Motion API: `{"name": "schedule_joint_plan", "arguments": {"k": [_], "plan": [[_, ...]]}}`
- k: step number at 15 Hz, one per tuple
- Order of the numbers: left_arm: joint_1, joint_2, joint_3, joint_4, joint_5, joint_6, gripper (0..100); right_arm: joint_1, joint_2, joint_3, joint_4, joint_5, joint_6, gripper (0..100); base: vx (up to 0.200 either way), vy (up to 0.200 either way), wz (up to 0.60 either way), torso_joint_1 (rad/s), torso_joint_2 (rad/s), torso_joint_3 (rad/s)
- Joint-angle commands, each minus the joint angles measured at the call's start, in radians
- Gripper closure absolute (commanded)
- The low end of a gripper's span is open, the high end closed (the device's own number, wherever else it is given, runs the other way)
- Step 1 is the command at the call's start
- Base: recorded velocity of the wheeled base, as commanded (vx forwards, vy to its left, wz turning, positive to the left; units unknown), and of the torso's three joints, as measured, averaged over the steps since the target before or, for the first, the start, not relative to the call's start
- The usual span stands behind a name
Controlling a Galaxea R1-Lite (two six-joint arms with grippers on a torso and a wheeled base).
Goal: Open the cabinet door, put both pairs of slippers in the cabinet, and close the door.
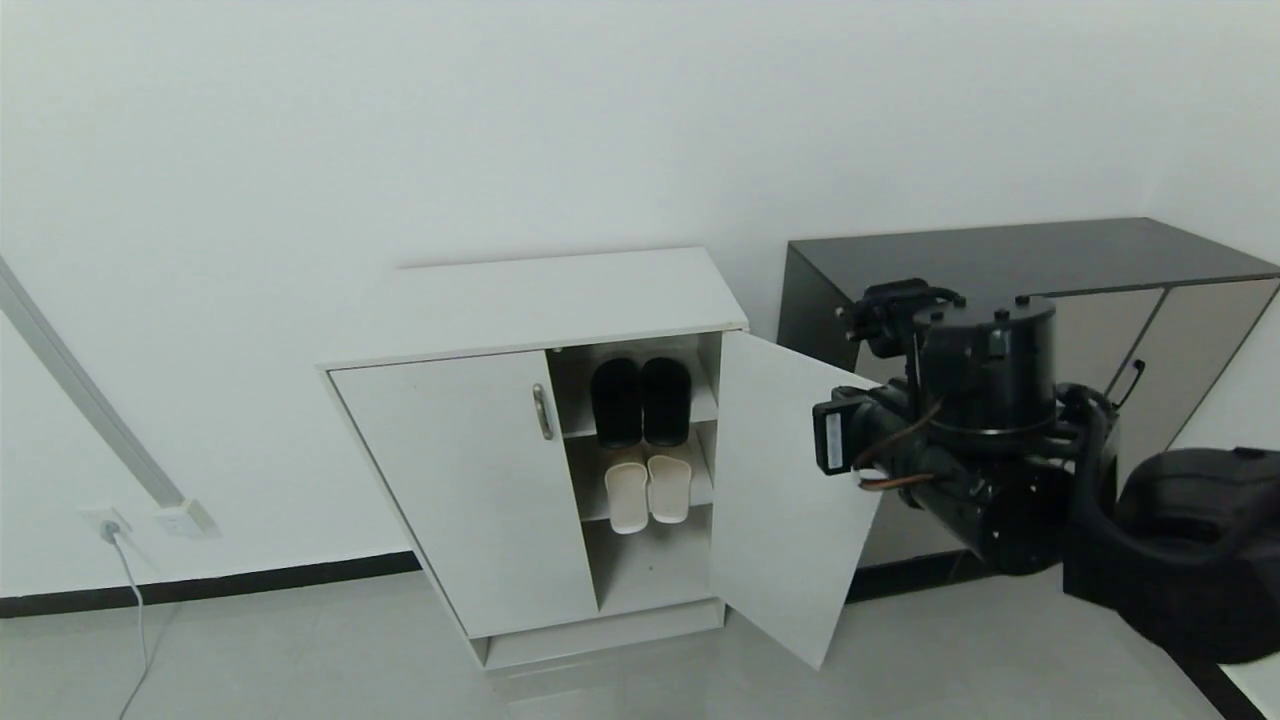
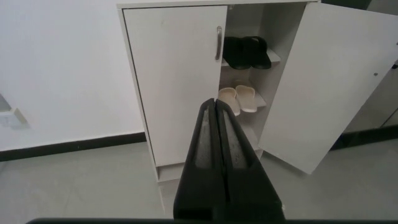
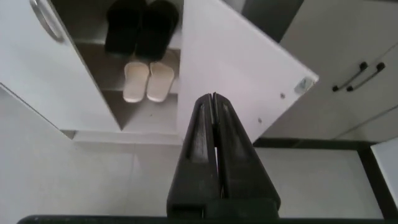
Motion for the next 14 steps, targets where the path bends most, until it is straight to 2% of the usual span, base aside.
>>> {"name": "schedule_joint_plan", "arguments": {"k": [1,6,7,14], "plan": [[0.0,0.001,-0.001,0.0,0.0,0.0,100,-0.088,0.051,-0.108,0.051,0.04,0.003,100,0.0,0.0,0.0,0.0,0.0,0.0],[0.0,0.001,-0.001,0.0,0.0,0.0,100,-0.195,0.182,-0.249,0.065,0.112,0.017,100,0.0,0.0,0.0,0.0,0.0,0.0],[0.0,0.001,-0.001,0.0,0.0,0.0,100,-0.218,0.206,-0.274,0.066,0.152,0.026,100,0.0,0.0,0.0,0.0,0.0,0.0],[0.0,0.001,-0.001,0.0,0.0,0.0,100,-0.335,0.358,-0.37,0.059,0.226,0.055,100,0.0,0.0,0.0,0.0,0.0,0.0]]}}
